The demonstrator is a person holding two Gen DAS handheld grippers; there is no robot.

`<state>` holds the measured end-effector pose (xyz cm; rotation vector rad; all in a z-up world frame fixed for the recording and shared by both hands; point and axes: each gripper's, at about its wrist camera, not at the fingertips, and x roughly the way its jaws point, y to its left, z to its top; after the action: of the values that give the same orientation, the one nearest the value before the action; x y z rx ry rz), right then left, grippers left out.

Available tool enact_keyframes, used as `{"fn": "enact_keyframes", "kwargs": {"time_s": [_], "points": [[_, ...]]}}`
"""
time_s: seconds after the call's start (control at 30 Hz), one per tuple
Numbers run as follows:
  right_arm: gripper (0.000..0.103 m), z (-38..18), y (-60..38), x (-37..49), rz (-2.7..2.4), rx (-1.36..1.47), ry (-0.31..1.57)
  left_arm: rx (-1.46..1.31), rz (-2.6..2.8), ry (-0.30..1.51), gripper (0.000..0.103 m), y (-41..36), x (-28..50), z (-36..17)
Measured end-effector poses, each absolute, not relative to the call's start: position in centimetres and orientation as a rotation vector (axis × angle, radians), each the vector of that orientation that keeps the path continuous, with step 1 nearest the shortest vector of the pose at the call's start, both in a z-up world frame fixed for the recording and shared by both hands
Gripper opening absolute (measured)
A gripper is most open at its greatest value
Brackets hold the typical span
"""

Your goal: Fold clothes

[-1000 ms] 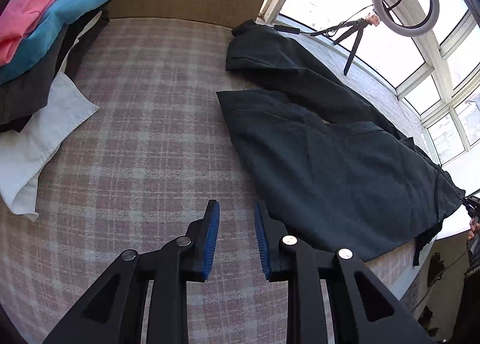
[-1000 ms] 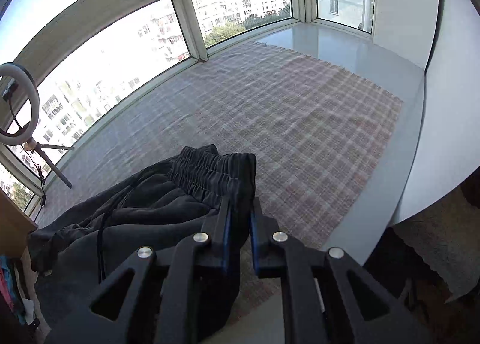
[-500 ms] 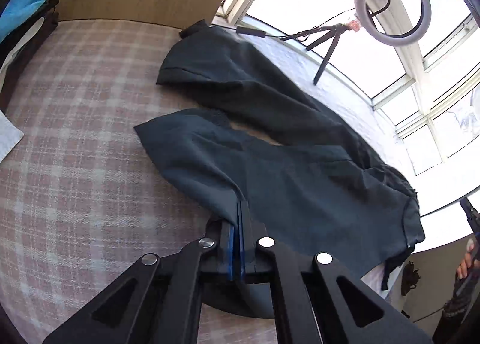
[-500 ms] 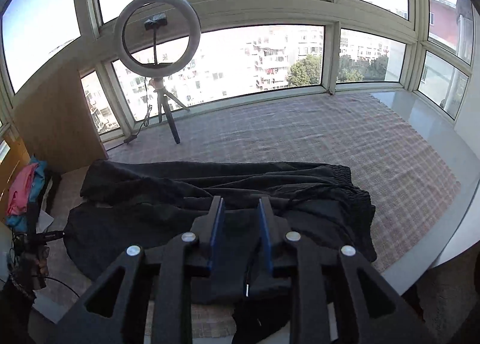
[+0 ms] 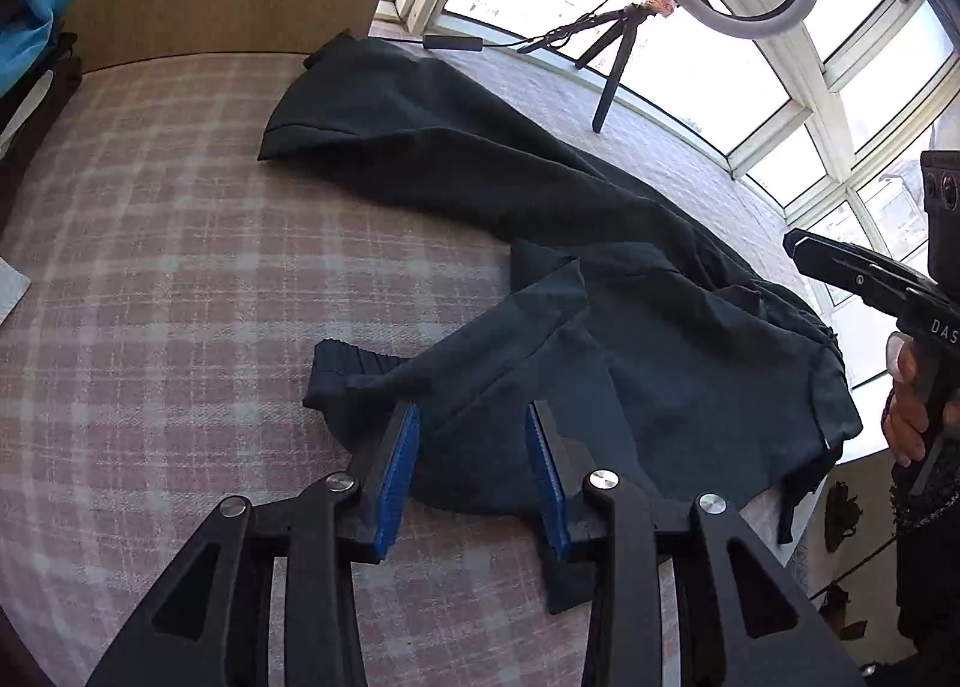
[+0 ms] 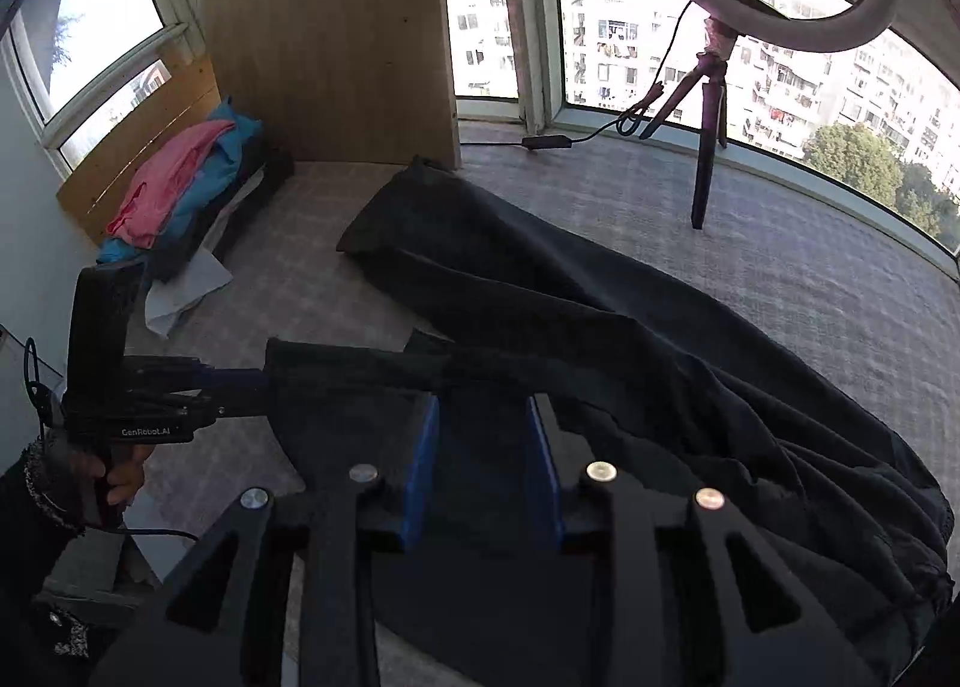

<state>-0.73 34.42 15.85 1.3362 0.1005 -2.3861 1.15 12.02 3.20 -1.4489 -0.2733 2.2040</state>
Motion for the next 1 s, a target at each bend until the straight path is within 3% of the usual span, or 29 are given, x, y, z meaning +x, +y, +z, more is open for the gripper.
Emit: {"fn": "enact_keyframes", "kwargs": {"time_s": [0.13,0.23,0.53,0.57,0.6,0.63,0.87,1.0], "points": [[0.033,14.0,28.2,-2.7,-2.197,1.328,0.229,-1.412,2.276,-0.385,0.021,8.4,2.6,3.7],[0.049,12.3,23.6,-2.7,-2.026,1.299,0.348,-1.380,2.373,-0.528,0.021,2.6,4.9,5.7],[0.050,4.9,12.2,-1.2,-1.712,1.201,0.868,-1.359,2.531,-0.638,0.022,-3.8,9.8,6.9],[0.047,4.4,12.2,-1.3,-1.686,1.217,0.868,-1.362,2.517,-0.657,0.022,-3.8,9.9,6.6],[0.020,4.1,12.5,-1.3,-1.668,1.235,0.861,-1.370,2.505,-0.656,0.022,-3.3,10.0,6.3],[0.002,4.2,13.1,-1.5,-1.661,1.261,0.835,-1.378,2.493,-0.652,0.022,-2.8,10.0,6.0],[0.004,9.6,27.7,-3.4,-1.836,1.352,0.330,-1.382,2.311,-0.503,0.025,6.2,7.9,5.0],[0.012,7.9,34.9,-4.3,-1.985,1.535,0.471,-1.383,2.215,-0.363,0.027,13.0,6.0,4.3]]}}
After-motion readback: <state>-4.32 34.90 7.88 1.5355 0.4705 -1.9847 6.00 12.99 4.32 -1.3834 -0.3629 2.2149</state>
